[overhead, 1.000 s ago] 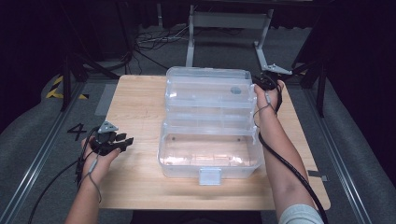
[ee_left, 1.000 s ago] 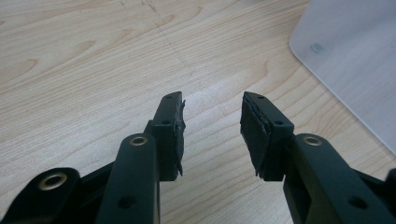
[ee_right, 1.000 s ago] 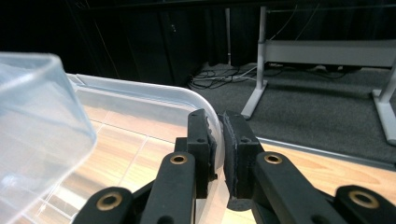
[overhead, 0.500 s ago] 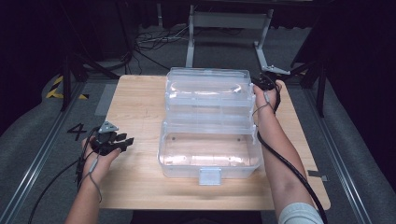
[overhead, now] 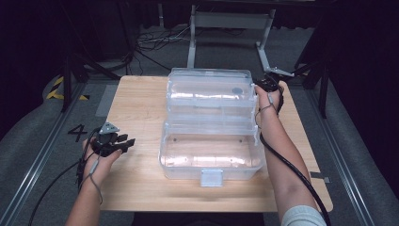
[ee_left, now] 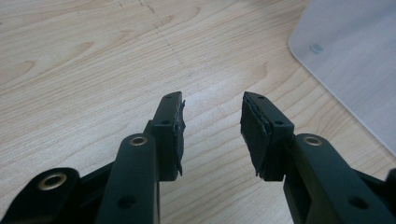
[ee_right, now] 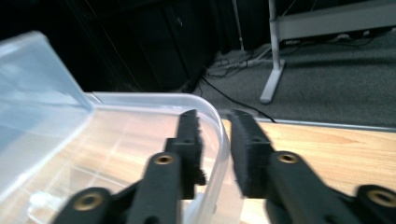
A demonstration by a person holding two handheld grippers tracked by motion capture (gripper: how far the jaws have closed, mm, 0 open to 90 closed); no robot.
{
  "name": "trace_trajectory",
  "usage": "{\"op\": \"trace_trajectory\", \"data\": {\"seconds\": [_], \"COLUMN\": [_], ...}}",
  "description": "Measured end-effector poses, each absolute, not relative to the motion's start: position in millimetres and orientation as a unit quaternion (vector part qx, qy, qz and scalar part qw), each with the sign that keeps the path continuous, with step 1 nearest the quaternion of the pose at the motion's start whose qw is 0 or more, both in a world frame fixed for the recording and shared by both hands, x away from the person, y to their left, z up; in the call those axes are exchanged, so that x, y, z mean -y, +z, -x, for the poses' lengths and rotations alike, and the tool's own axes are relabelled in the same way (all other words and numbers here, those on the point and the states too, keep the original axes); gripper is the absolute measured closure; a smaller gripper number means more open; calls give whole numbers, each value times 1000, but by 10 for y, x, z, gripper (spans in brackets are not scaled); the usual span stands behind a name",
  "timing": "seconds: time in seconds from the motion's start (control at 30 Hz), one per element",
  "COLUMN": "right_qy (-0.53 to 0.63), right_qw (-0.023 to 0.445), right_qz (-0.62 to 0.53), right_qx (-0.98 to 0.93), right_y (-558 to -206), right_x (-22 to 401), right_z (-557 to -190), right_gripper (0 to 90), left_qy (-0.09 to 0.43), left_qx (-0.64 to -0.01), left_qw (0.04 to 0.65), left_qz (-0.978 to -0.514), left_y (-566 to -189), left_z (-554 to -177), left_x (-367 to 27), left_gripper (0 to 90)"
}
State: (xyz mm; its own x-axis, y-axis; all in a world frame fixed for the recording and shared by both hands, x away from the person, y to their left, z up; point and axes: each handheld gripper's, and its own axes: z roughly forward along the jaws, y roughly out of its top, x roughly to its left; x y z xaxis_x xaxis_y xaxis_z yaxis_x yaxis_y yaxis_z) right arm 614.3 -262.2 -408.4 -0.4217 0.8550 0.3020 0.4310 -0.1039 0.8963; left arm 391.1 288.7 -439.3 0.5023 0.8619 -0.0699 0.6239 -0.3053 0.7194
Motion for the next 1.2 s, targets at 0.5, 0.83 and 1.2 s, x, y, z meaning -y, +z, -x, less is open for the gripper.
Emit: {"op": "trace_trajectory", "data": {"seconds": [0.5, 0.83, 1.2], "right_qy": [549, 545, 548], "right_qw": [233, 230, 228], "right_qz": [-470, -433, -410], "right_qx": [-651, -681, -692], "right_y": [-3791, -3572, -3407], "right_x": [2868, 3129, 3438], "right_z": [-5792, -5334, -4815], "right_gripper": [548, 485, 464], "left_qy": [161, 147, 139], "left_qx": [-447, -435, -403], "left_qw": [378, 393, 397], "left_qz": [-795, -797, -813], "left_y": [-4309, -4212, -4127], "left_z": [-4111, -4161, -4101], "left_x": [-2712, -2739, -2743], "left_gripper": [555, 434, 341]}}
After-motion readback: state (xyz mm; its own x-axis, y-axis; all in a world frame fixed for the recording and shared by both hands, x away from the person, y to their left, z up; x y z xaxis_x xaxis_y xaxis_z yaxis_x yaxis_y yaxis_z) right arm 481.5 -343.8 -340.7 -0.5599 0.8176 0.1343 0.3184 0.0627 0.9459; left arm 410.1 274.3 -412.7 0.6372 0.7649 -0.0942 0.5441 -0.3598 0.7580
